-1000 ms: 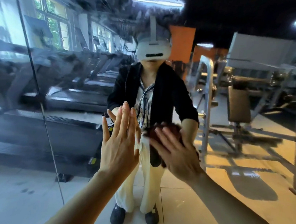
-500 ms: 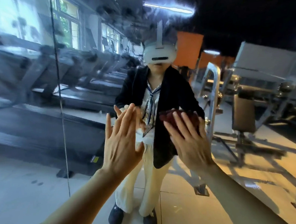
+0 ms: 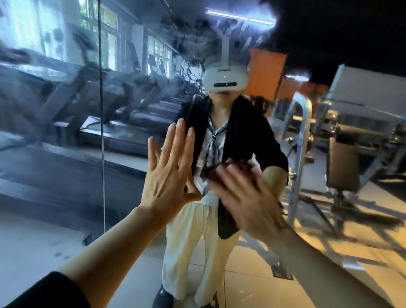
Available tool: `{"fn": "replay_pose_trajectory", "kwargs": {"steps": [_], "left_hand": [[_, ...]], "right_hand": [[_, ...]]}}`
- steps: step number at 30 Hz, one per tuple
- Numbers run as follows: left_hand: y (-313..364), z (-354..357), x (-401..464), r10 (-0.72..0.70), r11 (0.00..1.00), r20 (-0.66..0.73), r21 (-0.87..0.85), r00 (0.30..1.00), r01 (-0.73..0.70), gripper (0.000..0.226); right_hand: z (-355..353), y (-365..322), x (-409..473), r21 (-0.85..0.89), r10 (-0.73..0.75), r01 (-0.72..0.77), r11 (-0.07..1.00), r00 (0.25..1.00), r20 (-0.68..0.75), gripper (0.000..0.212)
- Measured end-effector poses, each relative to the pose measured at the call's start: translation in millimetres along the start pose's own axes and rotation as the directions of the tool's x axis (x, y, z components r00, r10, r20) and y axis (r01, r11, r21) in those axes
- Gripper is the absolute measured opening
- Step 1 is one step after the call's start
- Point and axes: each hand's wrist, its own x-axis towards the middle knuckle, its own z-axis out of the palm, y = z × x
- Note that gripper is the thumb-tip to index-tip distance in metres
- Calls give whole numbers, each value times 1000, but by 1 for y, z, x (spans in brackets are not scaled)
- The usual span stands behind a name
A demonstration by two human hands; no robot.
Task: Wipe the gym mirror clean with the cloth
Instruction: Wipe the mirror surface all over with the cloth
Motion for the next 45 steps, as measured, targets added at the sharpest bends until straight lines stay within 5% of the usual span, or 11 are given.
{"fn": "replay_pose_trajectory", "kwargs": {"steps": [3,6,14,17,20,23,29,32,37,39,45], "left_hand": [[-1,4,-1,-2,999,0,33,1000,2,155],[1,6,-2,-2,999,-6,53,1000,3,156],[2,-6,-3,-5,1000,-8,16,1000,5,147],[-1,-18,-1,19,999,-66,-26,998,-20,137],[-6,-32,15,59,997,-120,-34,991,-64,137],[0,-43,43,101,994,-143,-17,985,-104,135],[28,-52,95,174,985,-169,44,970,-169,136],[32,-52,107,166,984,-109,80,980,-158,146],[34,-47,111,140,984,-63,123,988,-132,145],[34,-48,111,131,986,-74,109,989,-123,140],[28,-44,111,161,986,-159,-4,974,-164,141]], "right_hand": [[-17,44,51,65,530,-529,846,821,-212,50],[-21,47,91,102,676,-680,726,679,-284,50],[-2,6,29,-30,2,-3,1000,1000,-24,54],[-12,41,2,-68,179,-183,981,982,-59,53],[-26,88,11,-16,648,-667,745,729,-219,51],[-35,105,69,131,811,-831,541,474,-342,51],[-30,75,77,26,487,-492,870,850,-200,52],[-30,93,22,-22,427,-438,899,886,-182,52],[-40,158,-6,136,874,-901,413,349,-339,56],[-47,172,35,164,893,-931,327,248,-376,58],[-55,120,166,14,698,-738,674,632,-336,57]]}}
